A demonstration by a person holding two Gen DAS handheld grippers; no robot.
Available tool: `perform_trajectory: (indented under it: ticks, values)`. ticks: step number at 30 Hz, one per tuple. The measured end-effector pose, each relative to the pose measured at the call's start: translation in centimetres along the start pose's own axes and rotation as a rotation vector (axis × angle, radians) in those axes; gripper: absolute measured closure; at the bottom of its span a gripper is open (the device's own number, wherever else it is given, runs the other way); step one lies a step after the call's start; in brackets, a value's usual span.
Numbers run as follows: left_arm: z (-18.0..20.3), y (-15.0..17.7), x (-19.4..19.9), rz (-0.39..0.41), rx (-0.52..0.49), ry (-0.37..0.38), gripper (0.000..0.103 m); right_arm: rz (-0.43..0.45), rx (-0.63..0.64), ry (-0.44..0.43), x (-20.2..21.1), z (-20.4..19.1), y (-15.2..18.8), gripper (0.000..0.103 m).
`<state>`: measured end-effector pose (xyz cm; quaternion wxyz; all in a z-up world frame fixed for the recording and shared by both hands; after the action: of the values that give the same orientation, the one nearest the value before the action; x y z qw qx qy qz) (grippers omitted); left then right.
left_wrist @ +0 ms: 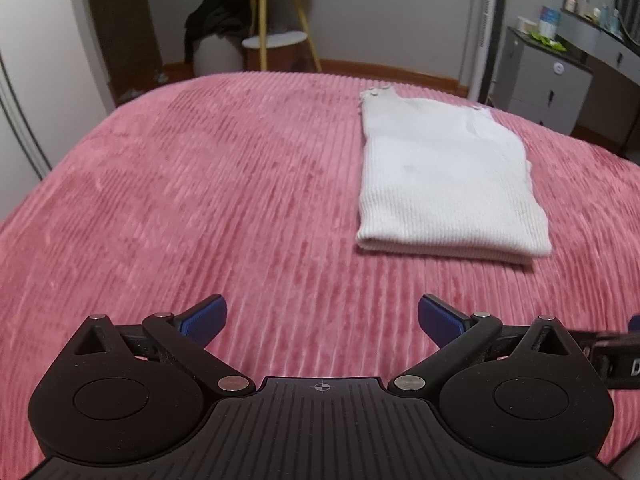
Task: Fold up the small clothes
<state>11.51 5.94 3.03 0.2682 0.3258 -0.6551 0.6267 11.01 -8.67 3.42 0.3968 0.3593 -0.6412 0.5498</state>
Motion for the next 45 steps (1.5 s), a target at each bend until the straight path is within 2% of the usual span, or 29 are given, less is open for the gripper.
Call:
perform_trajectory:
  ticks: [2,7,17,45]
  values:
    - [0.3,0.0,-0.1,-0.03,-0.019,0.004,0.0,0.01,0.011,-0.004,0.4,-0.2,0.0,0.004]
    - [0.7,-0.6,-0.4,-0.113,-0.043,-0.026,0.0,-0.012,0.024,0.053,0.4,-0.3,-0.6,0.004]
    - [0.6,-2.7,-0.7,-0.171,-0.031,-0.013,0.0,-0.046,0.014,0.097,0.9,-1.0,-3.4,0.004]
    - [0.8,-3.5,-0.4,-0.189,-0.04,-0.023,0.0,-0.028,0.0,0.079,1.9,-1.0,-4.4,0.004]
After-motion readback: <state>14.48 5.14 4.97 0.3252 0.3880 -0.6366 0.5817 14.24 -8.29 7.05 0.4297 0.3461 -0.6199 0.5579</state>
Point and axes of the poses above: each gripper's, at about its wrist camera, not at the fingertips, and x roughly against the way its jaws point, z to its right, y to its underside, the point moved 6 cm from there along -x, roughly the way its jaws point, and after that the axes turned 3 degrees about z, right-handed, at the moved point
